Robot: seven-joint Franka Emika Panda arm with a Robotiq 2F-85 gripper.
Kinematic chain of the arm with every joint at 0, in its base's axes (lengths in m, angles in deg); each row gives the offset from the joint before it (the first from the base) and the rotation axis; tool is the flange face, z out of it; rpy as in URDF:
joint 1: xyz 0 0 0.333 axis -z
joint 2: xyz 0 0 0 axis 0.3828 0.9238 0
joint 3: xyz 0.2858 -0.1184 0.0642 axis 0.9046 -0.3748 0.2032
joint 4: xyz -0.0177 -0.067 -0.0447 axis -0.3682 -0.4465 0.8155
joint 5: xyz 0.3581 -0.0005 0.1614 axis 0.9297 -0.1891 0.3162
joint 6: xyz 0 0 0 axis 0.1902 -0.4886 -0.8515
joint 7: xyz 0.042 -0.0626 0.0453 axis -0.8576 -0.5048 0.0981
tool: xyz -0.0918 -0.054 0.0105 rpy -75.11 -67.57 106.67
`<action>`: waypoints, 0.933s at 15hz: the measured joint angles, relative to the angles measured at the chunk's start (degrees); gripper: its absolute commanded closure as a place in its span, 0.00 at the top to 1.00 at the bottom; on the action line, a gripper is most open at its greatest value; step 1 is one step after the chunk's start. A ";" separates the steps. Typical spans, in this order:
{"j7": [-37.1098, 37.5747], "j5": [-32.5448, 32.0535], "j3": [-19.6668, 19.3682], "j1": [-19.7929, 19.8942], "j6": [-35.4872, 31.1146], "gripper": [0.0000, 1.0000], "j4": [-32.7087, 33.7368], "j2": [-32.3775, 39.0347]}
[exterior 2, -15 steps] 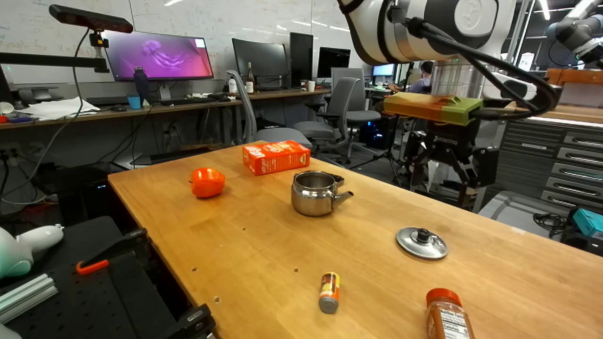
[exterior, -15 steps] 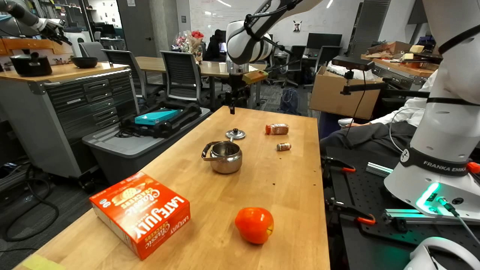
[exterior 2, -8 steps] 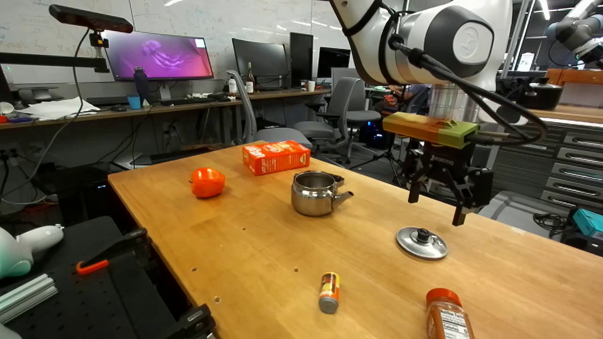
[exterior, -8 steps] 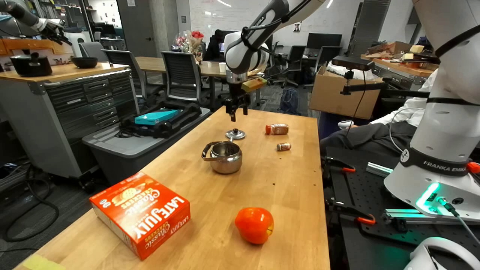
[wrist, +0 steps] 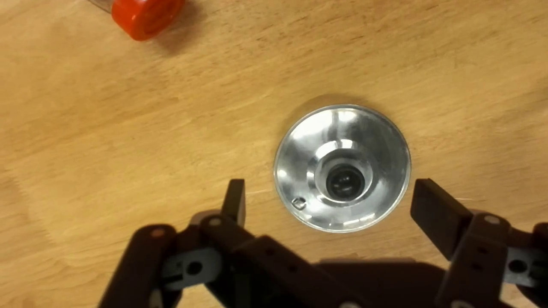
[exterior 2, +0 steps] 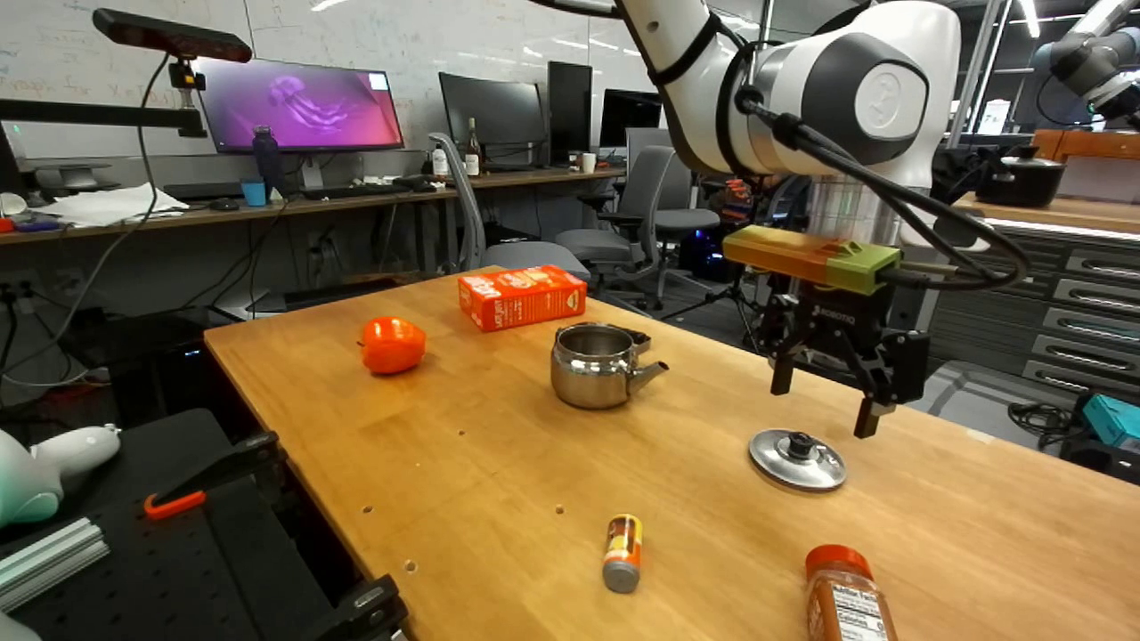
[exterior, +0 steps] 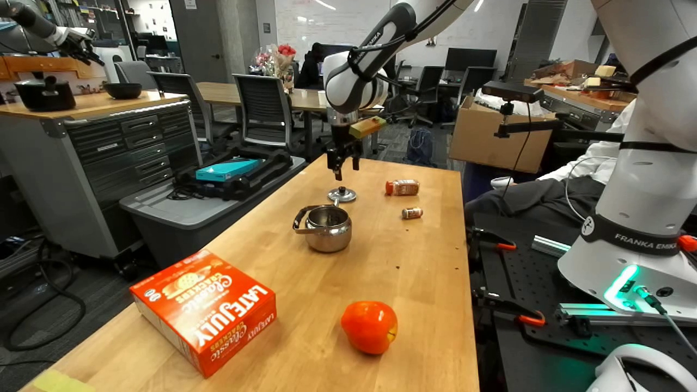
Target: Place the silver lid on the silver kettle
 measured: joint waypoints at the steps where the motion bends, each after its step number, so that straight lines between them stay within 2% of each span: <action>1: 0.16 -0.26 0.00 0.00 0.02 1.00 0.10 0.13; 14: 1.48 -2.63 -0.05 -0.77 0.26 1.00 1.33 2.30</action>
